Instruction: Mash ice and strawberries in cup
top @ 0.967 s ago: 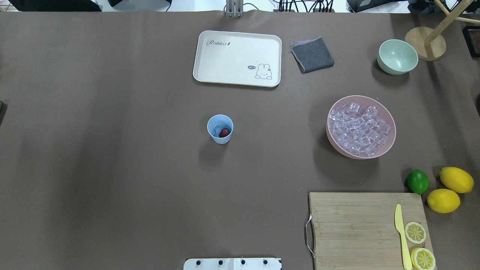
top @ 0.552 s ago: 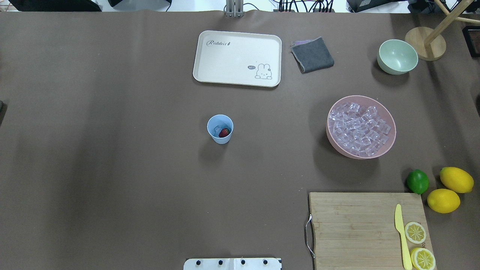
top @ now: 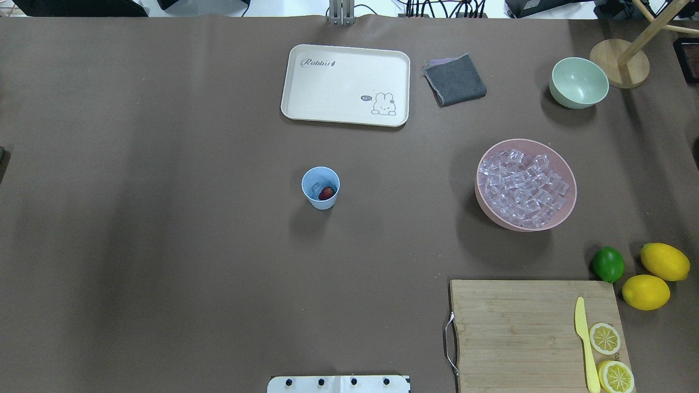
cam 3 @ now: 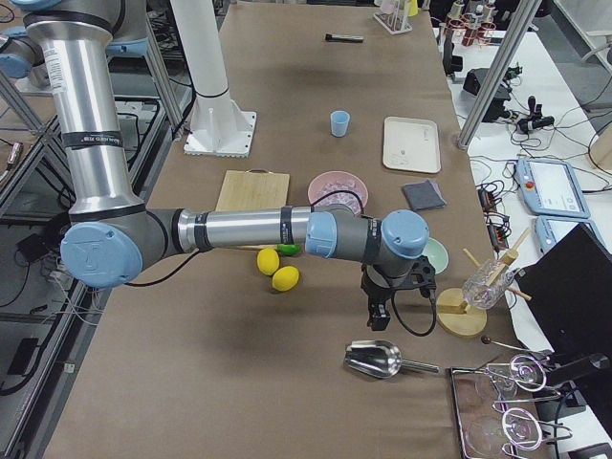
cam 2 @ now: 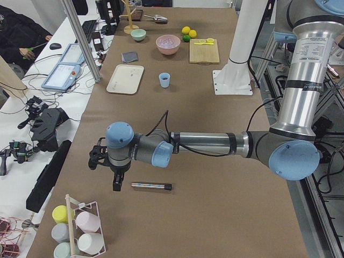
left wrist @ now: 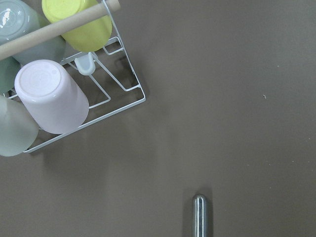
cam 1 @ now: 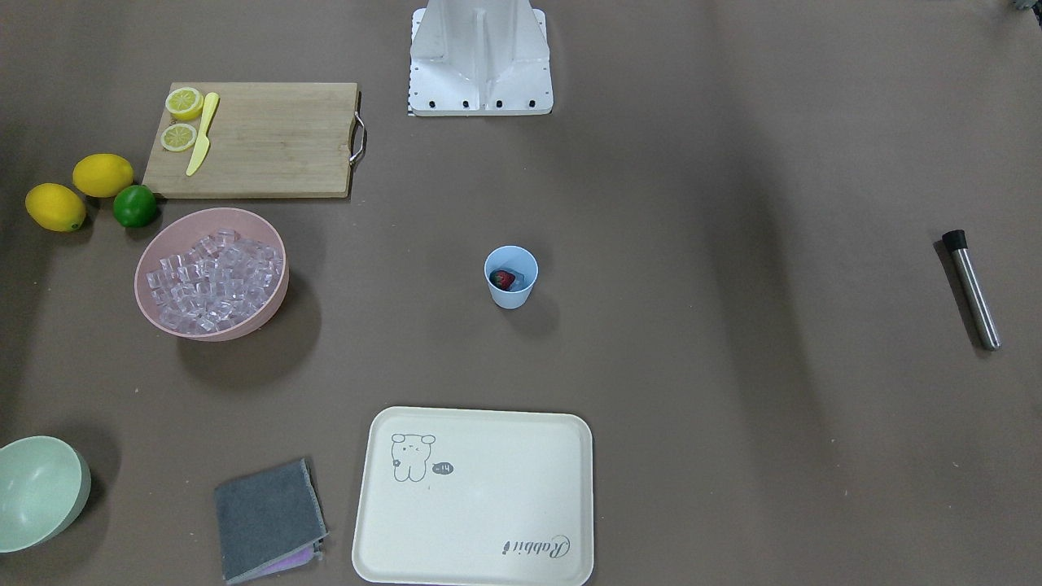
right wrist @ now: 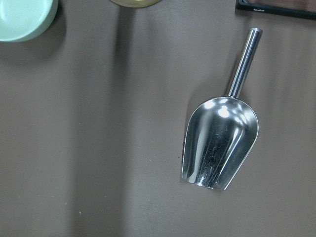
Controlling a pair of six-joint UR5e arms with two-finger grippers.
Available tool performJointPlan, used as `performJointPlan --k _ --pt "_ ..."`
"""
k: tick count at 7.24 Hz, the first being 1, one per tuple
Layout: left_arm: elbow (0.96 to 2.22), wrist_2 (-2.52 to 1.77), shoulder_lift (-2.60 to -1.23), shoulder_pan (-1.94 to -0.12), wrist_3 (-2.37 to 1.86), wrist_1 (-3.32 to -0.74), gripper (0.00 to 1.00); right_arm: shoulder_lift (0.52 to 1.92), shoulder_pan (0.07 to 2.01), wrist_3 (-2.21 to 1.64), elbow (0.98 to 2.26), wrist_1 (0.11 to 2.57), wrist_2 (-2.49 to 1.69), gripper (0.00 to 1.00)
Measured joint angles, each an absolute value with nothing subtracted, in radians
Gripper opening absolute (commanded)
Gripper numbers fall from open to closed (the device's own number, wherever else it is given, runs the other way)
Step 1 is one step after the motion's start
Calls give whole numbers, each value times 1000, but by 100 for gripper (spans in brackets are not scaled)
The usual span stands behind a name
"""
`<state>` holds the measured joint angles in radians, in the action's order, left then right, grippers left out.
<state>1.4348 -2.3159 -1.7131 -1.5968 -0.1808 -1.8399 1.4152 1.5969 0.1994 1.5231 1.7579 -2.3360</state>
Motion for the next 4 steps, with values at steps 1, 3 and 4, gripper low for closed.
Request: performJointPlan --k 1,3,4 --pt "1434 -2316 -1713 -1597 -181 -1839 99 1416 1597 199 1523 1758 -2337 99" --pt "1433 -2325 -1711 -1597 -177 -1827 99 1416 1597 199 1523 1758 -2338 99" --pt "1437 -2329 -1711 -1597 -174 -1811 99 1417 1597 199 1523 1758 -2337 99"
